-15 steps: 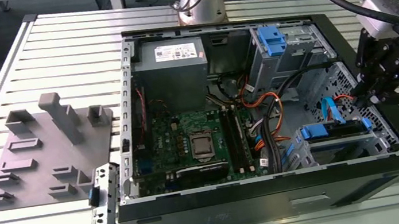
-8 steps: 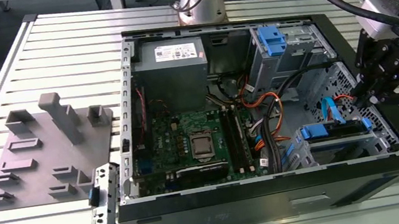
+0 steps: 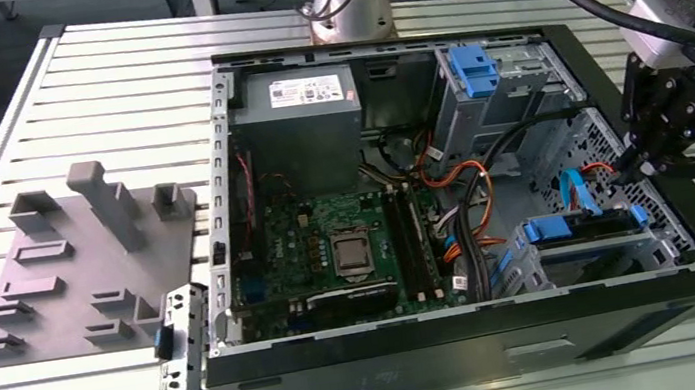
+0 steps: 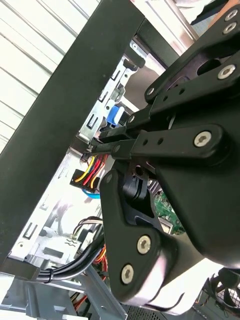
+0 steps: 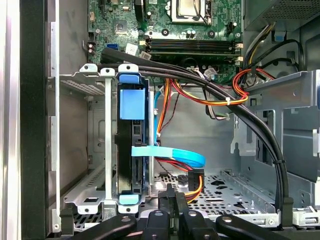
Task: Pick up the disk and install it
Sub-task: 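Insert the second disk wire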
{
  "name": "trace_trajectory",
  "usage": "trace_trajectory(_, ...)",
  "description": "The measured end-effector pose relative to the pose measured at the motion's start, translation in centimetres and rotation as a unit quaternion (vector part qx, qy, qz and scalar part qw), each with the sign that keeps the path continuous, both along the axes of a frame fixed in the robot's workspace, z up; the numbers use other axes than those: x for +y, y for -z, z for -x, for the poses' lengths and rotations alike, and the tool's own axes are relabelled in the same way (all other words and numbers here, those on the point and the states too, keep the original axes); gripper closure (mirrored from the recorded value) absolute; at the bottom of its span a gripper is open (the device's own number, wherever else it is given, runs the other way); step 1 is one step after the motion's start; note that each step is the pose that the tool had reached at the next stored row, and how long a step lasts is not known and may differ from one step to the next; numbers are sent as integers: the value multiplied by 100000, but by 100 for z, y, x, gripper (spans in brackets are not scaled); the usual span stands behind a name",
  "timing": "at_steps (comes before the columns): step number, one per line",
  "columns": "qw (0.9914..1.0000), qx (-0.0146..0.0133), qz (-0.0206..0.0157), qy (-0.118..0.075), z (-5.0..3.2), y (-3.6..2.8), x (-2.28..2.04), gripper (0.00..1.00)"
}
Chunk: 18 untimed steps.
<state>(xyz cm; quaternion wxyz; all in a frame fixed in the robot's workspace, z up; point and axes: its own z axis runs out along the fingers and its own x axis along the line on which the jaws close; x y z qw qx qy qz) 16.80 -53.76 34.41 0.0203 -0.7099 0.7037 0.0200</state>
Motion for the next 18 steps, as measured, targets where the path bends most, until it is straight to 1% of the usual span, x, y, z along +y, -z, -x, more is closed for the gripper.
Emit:
trace_trajectory(8,100000,-4,-62,3,4,0,0,84)
trace_trajectory(13,100000,-103,-61,2,72,1,0,84)
trace_trajectory(18,100000,-117,-50,-1,124,1,-12,84)
